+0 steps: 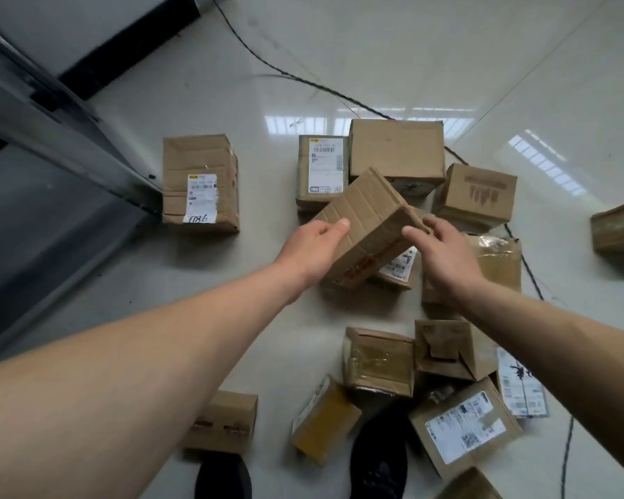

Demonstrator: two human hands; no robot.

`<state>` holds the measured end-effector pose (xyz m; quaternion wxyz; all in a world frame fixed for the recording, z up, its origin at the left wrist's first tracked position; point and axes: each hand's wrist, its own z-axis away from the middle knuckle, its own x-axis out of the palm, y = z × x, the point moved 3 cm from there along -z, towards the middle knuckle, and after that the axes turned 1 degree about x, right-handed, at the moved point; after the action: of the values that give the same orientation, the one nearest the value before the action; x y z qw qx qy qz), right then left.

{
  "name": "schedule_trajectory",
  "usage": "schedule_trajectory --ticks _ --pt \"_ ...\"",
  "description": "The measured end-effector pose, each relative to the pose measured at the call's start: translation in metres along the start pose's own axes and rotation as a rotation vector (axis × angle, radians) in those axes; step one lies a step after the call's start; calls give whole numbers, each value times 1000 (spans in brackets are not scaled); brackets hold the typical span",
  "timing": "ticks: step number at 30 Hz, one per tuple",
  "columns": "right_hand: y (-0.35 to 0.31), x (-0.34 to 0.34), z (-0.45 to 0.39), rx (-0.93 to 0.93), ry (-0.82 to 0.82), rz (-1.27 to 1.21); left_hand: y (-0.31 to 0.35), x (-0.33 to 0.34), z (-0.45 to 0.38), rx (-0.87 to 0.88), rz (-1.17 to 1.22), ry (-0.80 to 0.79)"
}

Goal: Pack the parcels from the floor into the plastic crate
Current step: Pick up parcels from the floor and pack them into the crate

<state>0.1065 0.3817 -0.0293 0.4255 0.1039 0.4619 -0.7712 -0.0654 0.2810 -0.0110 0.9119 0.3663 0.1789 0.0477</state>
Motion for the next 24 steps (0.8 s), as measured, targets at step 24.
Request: schedule_trajectory --ticks 24 --pt "72 163 53 107 -223 -149 -193 -27 2 -453 153 333"
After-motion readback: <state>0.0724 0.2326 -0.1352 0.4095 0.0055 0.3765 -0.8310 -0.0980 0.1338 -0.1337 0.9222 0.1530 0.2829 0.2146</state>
